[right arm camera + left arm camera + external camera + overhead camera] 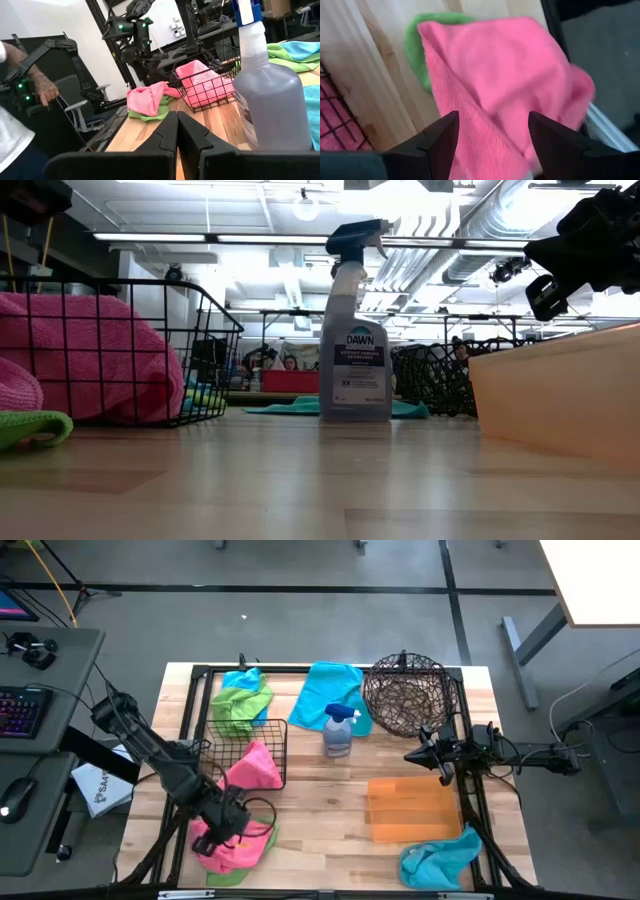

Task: Sort microfiber towel by color & place in baskets
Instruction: Put the pink microfiber cloth into the left wire basket

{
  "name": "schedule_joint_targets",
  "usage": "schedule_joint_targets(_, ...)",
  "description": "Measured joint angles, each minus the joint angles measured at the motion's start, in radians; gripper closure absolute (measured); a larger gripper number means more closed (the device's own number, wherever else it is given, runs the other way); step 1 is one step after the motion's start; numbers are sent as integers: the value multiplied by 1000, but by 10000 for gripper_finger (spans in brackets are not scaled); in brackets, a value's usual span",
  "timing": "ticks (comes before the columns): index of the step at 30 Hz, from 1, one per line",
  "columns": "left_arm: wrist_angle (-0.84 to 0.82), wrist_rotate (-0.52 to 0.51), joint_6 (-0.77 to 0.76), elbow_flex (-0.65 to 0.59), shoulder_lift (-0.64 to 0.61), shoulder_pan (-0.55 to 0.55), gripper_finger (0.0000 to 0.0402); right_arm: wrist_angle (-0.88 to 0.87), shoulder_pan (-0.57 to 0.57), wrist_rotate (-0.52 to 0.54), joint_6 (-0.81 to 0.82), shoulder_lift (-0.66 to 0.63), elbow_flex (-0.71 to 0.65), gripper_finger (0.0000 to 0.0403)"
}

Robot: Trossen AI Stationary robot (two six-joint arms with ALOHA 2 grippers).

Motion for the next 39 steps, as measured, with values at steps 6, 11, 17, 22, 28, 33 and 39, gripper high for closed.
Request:
schedule_joint_targets(6, 78, 29, -53, 0, 118, -25, 174, 0, 0, 0, 0, 0, 0, 402)
schedule_joint_targets(11, 65, 17, -47, 0, 209, -20, 174, 0, 0, 0, 0, 0, 0, 402)
schedule_joint_targets(17, 66, 32, -36, 0, 257, 3, 227, 0, 0, 0, 0, 0, 0, 402)
schedule_joint_targets(22, 55, 57, -53, 2, 201, 38, 377, 0, 0, 0, 0, 0, 0, 402)
schedule_joint_targets(28, 20, 53, -114, 69, 14, 66, 398, 0, 0, 0, 0, 0, 0, 402)
schedule_joint_targets(33, 19, -5, -143, 147, -152, 102, 397, 0, 0, 0, 0, 0, 0, 402)
schedule_joint_targets(39, 119, -180, -51, 238, -236, 193, 401, 0, 0, 0, 0, 0, 0, 402)
